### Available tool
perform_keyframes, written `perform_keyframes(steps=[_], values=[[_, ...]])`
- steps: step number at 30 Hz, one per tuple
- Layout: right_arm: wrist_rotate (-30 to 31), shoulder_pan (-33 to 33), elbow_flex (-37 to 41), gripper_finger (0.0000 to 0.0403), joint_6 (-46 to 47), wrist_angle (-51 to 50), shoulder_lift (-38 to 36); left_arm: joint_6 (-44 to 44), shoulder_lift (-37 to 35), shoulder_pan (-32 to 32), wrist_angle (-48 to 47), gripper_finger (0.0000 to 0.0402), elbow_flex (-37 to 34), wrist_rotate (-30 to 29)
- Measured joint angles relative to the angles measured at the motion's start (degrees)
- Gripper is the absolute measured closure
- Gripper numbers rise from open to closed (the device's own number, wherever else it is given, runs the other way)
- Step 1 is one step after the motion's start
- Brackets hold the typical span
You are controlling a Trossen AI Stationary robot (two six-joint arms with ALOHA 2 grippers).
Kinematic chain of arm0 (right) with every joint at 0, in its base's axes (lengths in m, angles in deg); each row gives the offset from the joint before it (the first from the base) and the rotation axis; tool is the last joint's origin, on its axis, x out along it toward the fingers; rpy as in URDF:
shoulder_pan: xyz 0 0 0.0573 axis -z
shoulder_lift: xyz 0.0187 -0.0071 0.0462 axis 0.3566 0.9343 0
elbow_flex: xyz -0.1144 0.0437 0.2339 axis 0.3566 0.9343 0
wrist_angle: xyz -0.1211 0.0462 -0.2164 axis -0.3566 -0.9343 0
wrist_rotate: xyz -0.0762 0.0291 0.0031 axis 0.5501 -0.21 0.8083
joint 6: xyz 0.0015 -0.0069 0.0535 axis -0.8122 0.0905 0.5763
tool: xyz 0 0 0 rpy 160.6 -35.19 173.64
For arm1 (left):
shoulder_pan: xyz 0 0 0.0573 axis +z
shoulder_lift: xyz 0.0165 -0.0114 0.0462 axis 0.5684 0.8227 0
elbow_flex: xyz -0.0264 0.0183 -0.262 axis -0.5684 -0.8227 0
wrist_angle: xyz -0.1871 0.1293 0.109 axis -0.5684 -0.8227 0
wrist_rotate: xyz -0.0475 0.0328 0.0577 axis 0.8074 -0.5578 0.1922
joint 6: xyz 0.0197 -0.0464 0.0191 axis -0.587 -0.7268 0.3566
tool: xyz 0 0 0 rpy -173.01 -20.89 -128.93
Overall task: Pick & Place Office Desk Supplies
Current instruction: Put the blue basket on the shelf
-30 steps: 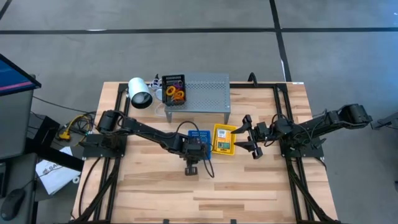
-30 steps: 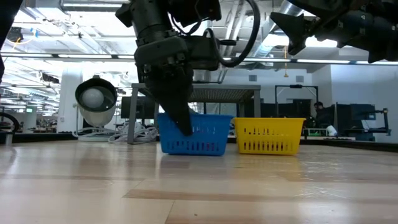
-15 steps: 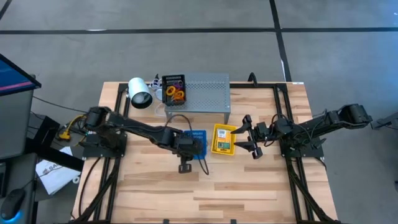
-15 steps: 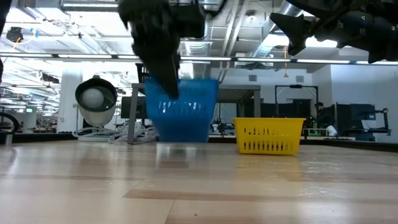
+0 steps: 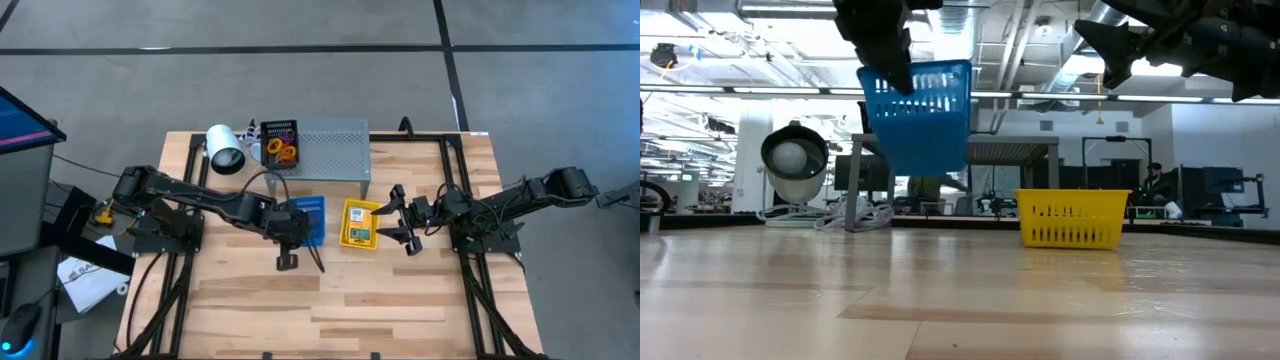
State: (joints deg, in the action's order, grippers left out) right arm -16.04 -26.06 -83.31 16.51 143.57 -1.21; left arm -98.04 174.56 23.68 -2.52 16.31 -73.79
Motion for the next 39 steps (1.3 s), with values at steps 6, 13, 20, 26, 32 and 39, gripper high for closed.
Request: perform_keyframes(steps=[6,13,20,26,32,39], values=[[0.01,0.07,0.0,0.018,0.0,0.0,0.0,0.15,0.32,-1.32,-3.2,0.0401,2.65,-2.67],[0.01,0.07,0.0,0.018,0.0,-0.17,0.02,0.22,0.35,-4.77,-6.83,0.0401,6.69,-8.67],[0.02,0.07,0.0,0.018,0.0,-0.17,0.02,2.12,0.35,-5.18,-10.61,0.0401,11.04,-11.12],[0.02,0.09,0.0,0.018,0.0,-0.19,0.02,7.58,0.35,-2.77,-11.1,0.0401,13.85,-11.46],[0.02,0.09,0.0,0.018,0.0,-0.22,0.02,13.31,0.35,0.96,-11.37,0.0401,16.69,-11.45],[0.02,0.09,0.0,0.018,-0.02,-0.44,0.02,20.32,2.25,6.15,-12.94,0.0401,22.07,-11.45]])
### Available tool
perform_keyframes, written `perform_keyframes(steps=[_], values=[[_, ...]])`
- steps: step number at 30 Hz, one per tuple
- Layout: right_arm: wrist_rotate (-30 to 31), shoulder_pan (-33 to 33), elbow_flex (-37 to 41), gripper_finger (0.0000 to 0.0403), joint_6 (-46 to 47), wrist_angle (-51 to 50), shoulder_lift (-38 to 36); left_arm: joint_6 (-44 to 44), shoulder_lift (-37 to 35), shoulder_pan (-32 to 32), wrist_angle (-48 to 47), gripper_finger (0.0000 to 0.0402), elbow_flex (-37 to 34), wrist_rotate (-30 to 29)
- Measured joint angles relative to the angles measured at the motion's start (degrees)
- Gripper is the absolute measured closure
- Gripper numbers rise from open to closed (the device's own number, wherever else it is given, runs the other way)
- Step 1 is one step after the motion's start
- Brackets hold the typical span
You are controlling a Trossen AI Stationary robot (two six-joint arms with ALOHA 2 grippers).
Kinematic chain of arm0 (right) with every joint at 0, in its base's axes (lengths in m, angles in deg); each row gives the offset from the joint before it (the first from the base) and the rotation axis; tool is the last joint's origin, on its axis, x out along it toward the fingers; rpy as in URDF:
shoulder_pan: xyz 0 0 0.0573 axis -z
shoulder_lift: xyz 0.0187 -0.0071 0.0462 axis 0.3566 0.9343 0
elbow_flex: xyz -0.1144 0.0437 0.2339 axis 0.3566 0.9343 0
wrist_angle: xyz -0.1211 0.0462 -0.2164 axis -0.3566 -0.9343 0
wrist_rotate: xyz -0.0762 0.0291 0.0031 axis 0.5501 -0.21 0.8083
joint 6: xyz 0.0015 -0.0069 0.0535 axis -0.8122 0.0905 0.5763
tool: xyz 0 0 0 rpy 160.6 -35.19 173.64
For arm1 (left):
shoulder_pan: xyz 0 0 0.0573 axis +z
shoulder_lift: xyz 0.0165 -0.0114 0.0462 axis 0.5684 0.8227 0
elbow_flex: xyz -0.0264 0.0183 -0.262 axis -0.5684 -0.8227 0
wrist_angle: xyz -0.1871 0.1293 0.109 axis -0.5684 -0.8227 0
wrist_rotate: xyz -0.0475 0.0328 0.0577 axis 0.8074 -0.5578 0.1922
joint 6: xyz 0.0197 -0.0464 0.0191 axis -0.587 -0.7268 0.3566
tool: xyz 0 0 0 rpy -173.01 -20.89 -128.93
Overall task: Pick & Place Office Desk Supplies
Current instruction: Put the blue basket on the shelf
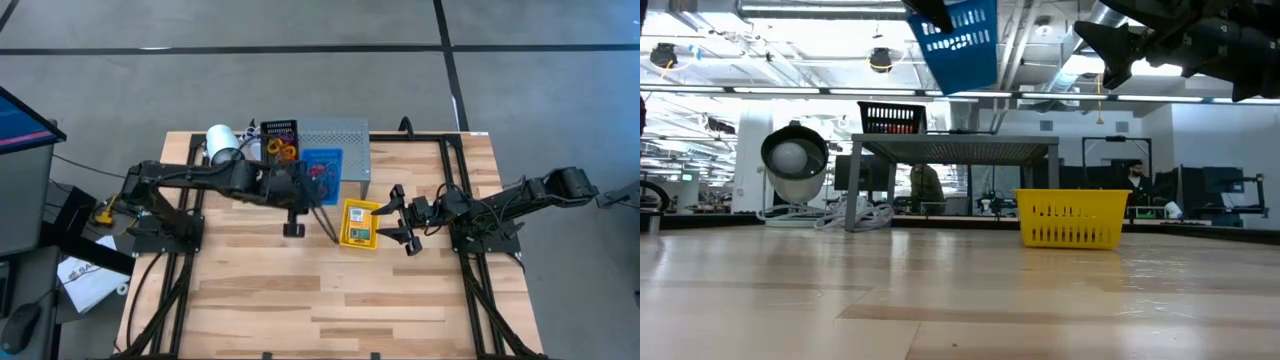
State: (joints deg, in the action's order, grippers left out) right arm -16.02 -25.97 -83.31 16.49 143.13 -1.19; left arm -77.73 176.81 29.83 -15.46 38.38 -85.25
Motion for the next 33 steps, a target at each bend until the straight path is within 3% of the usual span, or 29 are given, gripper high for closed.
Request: perform_keyframes(steps=[8,15,24,33], values=[[0.0,0.02,0.0,0.018,0.0,-0.11,0.0,5.13,5.61,6.36,-6.28,0.0401,9.32,0.54],[0.0,0.0,0.0,0.018,-0.01,-0.22,0.0,7.41,8.49,12.65,-7.39,0.0401,14.3,6.55],[-0.01,0.29,0.0,0.018,-0.04,-0.44,0.0,9.17,9.63,18.38,-8.74,0.0401,14.51,9.74],[0.0,0.79,0.0,0.018,-0.02,-1.29,0.0,10.36,11.86,20.16,-8.73,0.04,14.48,10.39]])
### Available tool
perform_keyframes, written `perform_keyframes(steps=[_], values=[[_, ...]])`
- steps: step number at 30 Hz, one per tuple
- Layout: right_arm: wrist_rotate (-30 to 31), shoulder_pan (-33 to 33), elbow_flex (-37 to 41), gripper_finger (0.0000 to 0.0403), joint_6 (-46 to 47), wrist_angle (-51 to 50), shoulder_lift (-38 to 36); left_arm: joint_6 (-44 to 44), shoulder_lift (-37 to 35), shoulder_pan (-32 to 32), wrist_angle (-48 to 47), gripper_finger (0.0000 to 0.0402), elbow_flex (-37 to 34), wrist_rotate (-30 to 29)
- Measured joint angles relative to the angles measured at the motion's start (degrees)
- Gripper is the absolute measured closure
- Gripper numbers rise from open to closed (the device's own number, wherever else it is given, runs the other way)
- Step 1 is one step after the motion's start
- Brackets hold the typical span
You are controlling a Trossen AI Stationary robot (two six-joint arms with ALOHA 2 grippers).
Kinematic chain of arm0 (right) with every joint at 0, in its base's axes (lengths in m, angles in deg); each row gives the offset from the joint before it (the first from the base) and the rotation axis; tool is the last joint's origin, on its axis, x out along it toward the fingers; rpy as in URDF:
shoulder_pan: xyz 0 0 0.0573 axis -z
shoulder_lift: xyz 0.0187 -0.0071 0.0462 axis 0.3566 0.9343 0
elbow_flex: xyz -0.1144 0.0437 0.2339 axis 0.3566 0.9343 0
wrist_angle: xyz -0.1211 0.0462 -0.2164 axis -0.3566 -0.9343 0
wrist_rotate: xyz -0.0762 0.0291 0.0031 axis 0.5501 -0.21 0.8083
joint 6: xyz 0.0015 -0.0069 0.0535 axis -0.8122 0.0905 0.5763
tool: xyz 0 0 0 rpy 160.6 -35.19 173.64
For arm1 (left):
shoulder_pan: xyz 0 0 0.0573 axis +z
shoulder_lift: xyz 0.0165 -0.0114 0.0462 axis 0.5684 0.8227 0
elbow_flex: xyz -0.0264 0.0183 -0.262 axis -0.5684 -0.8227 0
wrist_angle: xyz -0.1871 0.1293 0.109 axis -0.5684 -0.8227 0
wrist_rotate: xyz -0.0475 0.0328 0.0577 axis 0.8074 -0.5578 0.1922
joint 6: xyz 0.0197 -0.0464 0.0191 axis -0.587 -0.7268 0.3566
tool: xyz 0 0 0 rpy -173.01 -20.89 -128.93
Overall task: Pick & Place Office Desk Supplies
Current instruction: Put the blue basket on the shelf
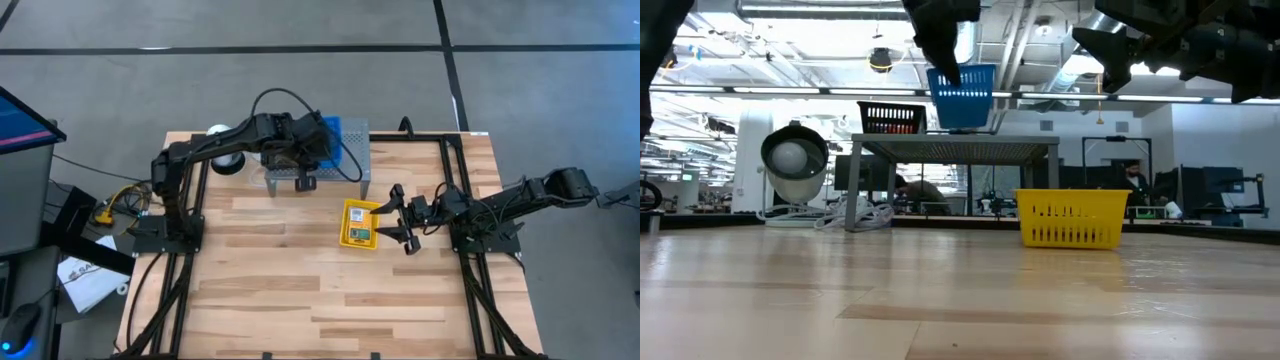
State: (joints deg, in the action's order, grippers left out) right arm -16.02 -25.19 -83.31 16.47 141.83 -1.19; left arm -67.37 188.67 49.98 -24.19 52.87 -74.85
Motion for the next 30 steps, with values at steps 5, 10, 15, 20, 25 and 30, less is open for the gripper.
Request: perform_keyframes(steps=[5,10,15,20,25,30], values=[[0.0,0.0,0.0,0.018,0.02,-0.03,0.0,0.05,1.81,0.58,0.25,0.0399,0.01,0.18],[-0.01,-0.02,0.0,0.018,0.02,-0.02,0.0,0.06,2.8,0.84,0.43,0.04,0.01,0.49],[0.0,-0.02,0.0,0.018,0.02,-0.04,0.0,0.04,2.85,1.21,0.36,0.0398,0.01,0.53],[-0.01,-0.02,0.0,0.018,0.01,-0.04,0.0,0.04,2.85,1.28,0.28,0.04,0.01,0.53],[-0.02,-0.02,0.0,0.018,0.01,-0.04,0.0,0.04,2.85,1.28,-0.17,0.0398,0.01,0.53],[-0.02,-0.02,0.0,0.018,0.02,-0.04,0.0,-0.13,2.85,1.28,-0.98,0.0399,0.01,0.51]])
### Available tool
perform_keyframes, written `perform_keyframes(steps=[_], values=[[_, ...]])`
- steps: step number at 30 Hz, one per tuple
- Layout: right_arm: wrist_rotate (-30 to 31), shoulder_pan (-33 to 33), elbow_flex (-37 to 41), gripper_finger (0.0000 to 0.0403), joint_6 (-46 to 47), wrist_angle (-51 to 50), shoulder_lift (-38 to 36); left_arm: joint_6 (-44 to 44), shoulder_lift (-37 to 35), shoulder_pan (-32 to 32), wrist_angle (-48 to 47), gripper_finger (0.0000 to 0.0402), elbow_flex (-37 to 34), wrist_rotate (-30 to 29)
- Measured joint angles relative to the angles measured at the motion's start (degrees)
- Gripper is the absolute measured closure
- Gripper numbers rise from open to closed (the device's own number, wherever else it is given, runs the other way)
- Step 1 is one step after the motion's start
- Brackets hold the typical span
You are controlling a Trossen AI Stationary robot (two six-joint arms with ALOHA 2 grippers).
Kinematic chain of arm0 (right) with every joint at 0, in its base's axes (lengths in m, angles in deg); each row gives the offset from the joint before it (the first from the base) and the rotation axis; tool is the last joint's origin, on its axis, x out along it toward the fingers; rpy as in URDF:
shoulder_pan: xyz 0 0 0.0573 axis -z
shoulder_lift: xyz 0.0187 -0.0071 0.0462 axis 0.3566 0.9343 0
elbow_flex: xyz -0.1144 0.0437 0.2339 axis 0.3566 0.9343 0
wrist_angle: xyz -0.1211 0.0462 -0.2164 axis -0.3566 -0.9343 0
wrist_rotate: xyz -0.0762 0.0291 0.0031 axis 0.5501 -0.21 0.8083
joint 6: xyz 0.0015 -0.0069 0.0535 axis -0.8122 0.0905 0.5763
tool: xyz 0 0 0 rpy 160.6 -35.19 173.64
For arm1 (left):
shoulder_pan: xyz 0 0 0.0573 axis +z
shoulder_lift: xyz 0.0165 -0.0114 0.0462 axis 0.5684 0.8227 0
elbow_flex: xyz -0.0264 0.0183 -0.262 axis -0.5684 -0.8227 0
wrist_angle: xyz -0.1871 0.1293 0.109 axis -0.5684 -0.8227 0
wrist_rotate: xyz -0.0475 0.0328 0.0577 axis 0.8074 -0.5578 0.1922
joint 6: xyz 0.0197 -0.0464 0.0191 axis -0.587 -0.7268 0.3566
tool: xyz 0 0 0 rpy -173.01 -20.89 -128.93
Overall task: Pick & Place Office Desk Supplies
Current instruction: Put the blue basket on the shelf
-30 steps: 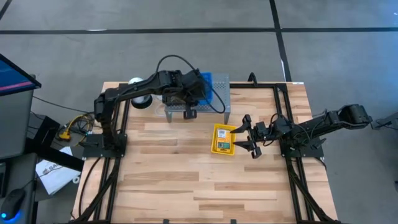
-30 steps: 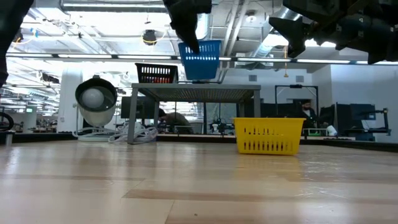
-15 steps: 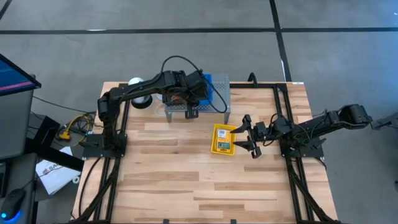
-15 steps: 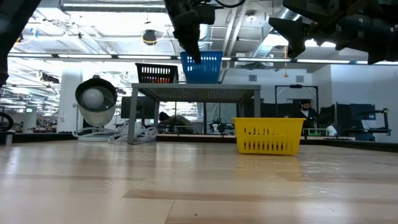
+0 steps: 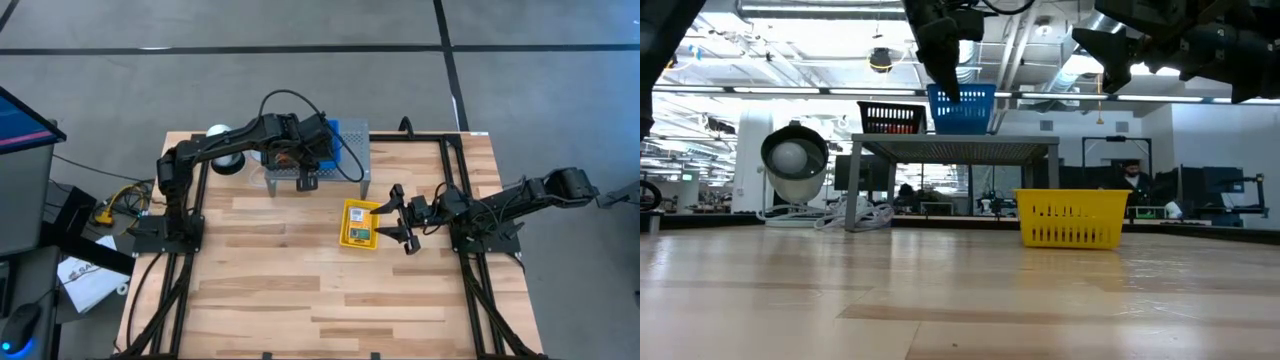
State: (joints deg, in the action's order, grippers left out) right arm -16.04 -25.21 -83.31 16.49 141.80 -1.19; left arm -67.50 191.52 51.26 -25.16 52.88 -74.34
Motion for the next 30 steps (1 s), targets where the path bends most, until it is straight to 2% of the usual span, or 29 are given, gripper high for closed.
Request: perform_keyframes(steps=[24,30], values=[[0.0,0.0,0.0,0.018,0.0,0.0,0.0,-0.46,0.0,-0.02,-1.3,0.0394,0.0,-0.04],[0.0,0.0,0.0,0.018,0.0,0.0,0.0,-0.6,0.0,0.11,-1.3,0.0383,0.0,-0.05]])
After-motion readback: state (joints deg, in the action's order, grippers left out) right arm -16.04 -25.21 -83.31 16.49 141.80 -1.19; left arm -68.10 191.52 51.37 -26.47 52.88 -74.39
